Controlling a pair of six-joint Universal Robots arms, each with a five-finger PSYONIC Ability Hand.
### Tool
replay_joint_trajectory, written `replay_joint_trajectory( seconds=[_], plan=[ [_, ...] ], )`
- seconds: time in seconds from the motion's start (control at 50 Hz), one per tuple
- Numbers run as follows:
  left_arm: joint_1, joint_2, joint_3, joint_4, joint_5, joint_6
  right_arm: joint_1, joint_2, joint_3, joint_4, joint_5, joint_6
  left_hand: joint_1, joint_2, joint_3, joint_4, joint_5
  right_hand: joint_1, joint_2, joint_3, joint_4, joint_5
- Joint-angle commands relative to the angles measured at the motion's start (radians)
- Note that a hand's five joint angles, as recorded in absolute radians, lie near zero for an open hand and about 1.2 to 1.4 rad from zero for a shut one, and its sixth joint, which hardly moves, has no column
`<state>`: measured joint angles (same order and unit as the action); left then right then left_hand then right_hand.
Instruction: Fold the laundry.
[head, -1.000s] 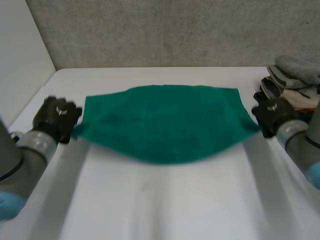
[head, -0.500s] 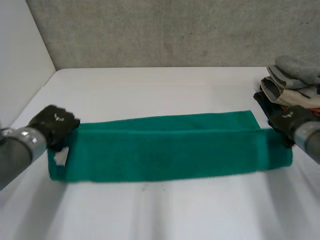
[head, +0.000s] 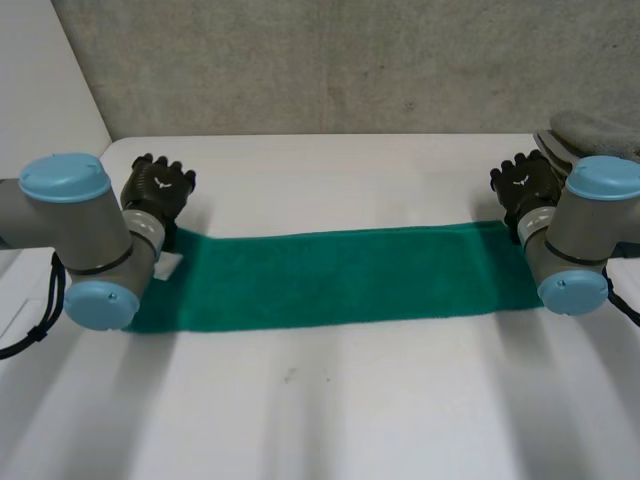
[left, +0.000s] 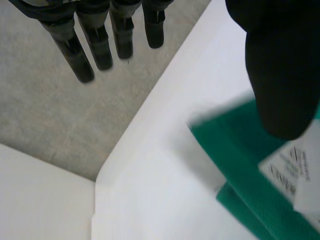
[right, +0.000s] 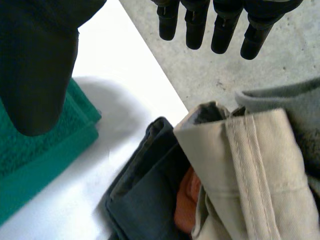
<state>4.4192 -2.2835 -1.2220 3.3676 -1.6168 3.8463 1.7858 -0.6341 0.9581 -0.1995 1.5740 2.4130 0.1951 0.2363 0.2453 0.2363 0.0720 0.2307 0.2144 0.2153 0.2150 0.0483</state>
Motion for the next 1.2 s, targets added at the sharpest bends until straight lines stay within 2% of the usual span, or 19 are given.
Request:
replay_joint_trajectory(
  seconds=[0.02,0.1,0.2,0.28,0.42,0.6,0.64,0.66,0.68,0.86,0.98,1.04,1.12,1.2],
  plan=[
    [-0.043,0.044,-0.065,0.015,-0.002,-0.01,0.011,-0.137,0.128,-0.009,-0.009,0.046,-0.021,-0.062,-0.071,-0.062,-0.072,-0.056,-0.04,-0.041,-0.04,-0.048],
    [-0.043,0.133,-0.152,0.013,0.001,-0.014,0.0,-0.239,0.253,0.005,-0.064,0.089,-0.021,-0.062,-0.071,-0.062,-0.072,-0.056,-0.04,-0.041,-0.04,-0.048],
    [-0.04,0.244,-0.27,0.018,0.012,-0.042,-0.031,-0.355,0.395,0.103,-0.17,0.127,-0.021,-0.062,-0.071,-0.062,-0.072,0.01,0.026,0.025,0.025,0.017],
    [-0.032,0.303,-0.335,0.026,0.015,-0.095,-0.097,-0.368,0.448,0.164,-0.201,0.15,-0.021,-0.062,-0.071,-0.062,-0.072,0.15,0.167,0.166,0.166,0.158],
    [-0.027,0.318,-0.372,0.026,0.052,-0.162,-0.126,-0.349,0.496,0.173,-0.212,0.149,-0.021,-0.062,-0.071,-0.062,-0.072,0.242,0.258,0.257,0.257,0.25],
    [-0.026,0.312,-0.376,0.026,0.06,-0.163,-0.126,-0.299,0.495,0.161,-0.209,0.144,-0.021,-0.062,-0.071,-0.062,-0.072,0.318,0.334,0.333,0.333,0.326],
    [-0.026,0.312,-0.378,0.026,0.06,-0.162,-0.128,-0.289,0.49,0.16,-0.206,0.144,-0.021,-0.062,-0.071,-0.062,-0.072,0.484,0.501,0.5,0.5,0.492],
    [-0.026,0.312,-0.379,0.026,0.06,-0.163,-0.128,-0.285,0.487,0.158,-0.203,0.144,-0.021,-0.062,-0.071,-0.062,-0.072,0.89,0.906,0.905,0.905,0.897],
    [-0.026,0.312,-0.381,0.026,0.06,-0.163,-0.131,-0.286,0.487,0.155,-0.196,0.144,-0.021,-0.062,-0.071,-0.062,-0.072,1.163,1.179,1.178,1.178,1.171],
    [-0.024,0.329,-0.386,0.024,0.06,-0.163,-0.242,-0.354,0.554,0.134,-0.173,0.135,-0.021,-0.062,-0.071,-0.062,-0.072,1.166,1.182,1.181,1.181,1.173],
    [-0.012,0.369,-0.419,0.026,0.063,-0.162,-0.4,-0.433,0.599,0.153,-0.152,-0.04,-0.021,-0.062,-0.071,-0.062,-0.072,1.166,1.182,1.181,1.181,1.173],
    [-0.006,0.394,-0.436,0.024,0.063,-0.163,-0.442,-0.44,0.59,0.152,-0.101,-0.155,-0.021,-0.062,-0.071,-0.062,-0.072,1.166,1.182,1.181,1.181,1.173],
    [0.009,0.424,-0.453,0.024,0.066,-0.163,-0.41,-0.482,0.573,0.144,-0.039,-0.189,-0.021,-0.062,-0.071,-0.062,-0.072,1.166,1.182,1.181,1.181,1.173],
    [0.016,0.45,-0.455,0.023,0.078,-0.165,-0.2,-0.562,0.542,0.106,-0.051,-0.109,-0.021,-0.062,-0.071,-0.062,-0.072,1.166,1.182,1.181,1.181,1.173]
  ],
)
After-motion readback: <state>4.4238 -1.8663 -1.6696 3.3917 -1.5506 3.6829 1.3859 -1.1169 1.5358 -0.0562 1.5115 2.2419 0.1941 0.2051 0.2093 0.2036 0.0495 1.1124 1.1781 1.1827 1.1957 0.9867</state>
